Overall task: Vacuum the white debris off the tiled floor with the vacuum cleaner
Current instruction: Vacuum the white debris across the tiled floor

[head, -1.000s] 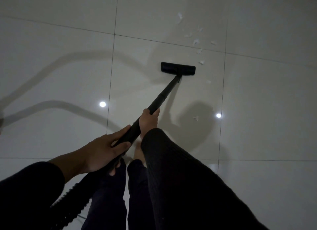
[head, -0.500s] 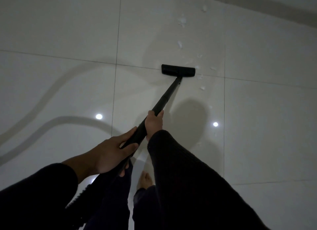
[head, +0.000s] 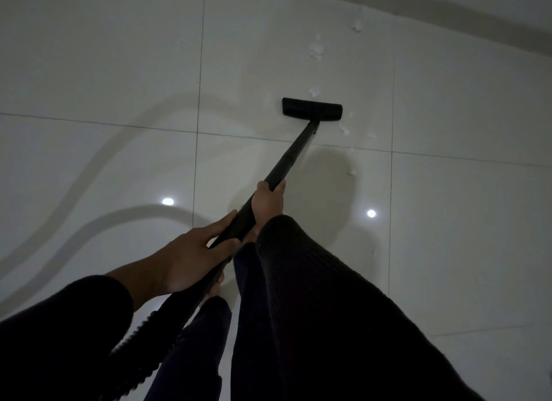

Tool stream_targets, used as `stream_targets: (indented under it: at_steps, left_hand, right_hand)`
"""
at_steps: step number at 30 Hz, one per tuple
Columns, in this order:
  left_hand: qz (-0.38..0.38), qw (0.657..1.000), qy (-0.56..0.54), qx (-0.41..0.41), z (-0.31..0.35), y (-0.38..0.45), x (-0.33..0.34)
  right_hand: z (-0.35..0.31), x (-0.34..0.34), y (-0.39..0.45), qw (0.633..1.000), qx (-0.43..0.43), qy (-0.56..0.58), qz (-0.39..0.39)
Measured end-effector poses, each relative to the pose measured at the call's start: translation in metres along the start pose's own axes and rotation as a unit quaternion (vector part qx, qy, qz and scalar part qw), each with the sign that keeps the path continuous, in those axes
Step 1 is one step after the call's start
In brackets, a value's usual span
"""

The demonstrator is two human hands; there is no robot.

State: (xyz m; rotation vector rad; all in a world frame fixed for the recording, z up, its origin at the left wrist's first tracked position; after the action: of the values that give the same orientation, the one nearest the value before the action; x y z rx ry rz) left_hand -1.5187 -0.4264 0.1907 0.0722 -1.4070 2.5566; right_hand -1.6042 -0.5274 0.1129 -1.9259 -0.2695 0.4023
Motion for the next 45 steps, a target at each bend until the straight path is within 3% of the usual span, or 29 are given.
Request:
stream_targets:
  at_steps: [19, 35, 45]
  left_hand:
    - [0.045, 0.998, -0.039, -0.004, 0.100, 0.079, -0.072]
    - [0.028, 0.998, -0.039, 0.033, 0.178, 0.127, -0.166]
    - [0.033, 0.997, -0.050, 0.037, 0.240, 0.169, -0.182]
  right_hand:
    - [-0.153, -0.006, 0.071, 0.999, -0.030, -0.034, -0.015]
    - [-0.270, 0.027, 0.110, 0.999, -0.034, -0.017, -0.003]
    - [-0.342, 0.002, 0.141, 0.996, -0.045, -0.077, 0.015]
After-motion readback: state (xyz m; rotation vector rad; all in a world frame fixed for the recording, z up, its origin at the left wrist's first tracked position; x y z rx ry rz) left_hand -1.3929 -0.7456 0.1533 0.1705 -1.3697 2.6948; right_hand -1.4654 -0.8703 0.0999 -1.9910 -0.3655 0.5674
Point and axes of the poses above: each hand's wrist, its own y-axis towards the middle knuckle, its own x-axis out of the palm, z = x × y, the point moved 4 cm from there along y, towards the middle knuckle, and after that the axes turned 6 degrees about -z, right-handed, at the moved point
